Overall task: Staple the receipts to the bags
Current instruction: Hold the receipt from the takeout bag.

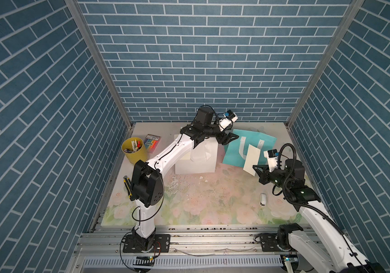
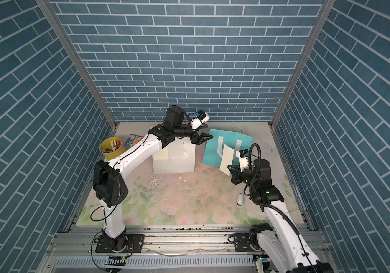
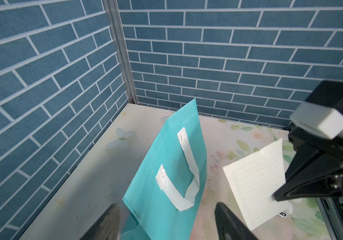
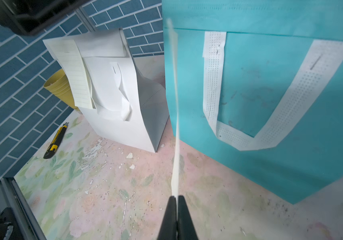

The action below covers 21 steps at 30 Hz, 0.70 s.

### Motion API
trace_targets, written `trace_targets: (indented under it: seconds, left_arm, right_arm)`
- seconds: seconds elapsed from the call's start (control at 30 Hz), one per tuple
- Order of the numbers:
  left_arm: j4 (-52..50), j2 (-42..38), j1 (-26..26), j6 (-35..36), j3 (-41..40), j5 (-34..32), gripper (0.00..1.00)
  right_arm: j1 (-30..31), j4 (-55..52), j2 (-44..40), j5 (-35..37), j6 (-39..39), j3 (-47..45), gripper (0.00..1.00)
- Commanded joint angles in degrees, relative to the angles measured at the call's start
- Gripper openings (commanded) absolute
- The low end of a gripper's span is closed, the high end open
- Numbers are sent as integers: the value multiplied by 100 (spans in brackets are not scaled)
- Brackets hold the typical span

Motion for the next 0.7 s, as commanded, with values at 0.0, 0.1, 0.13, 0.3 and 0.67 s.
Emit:
trace_targets:
  seconds: [0.0,0.1,0.13,0.3,0.67]
  left_arm:
    - [-735,258,-29,776,281,514,74]
    - [-776,512,6,801,471,608,73]
    - [-820,619,17,797,585,664,73]
    - [-770,1056,27,752,958,756,72]
    - [-1125,1219,92,947,1345,947,64]
  right_arm:
    - [-186,475,483,-932,-405,360,0]
    - [-302,594,920,-1303,-440,604,0]
    - [-336,657,1060,-1420,-446,663,0]
    - [-390,950,1531,-1687,-442,817,0]
    - [-606,1212,1992,-2006,-487,1012,0]
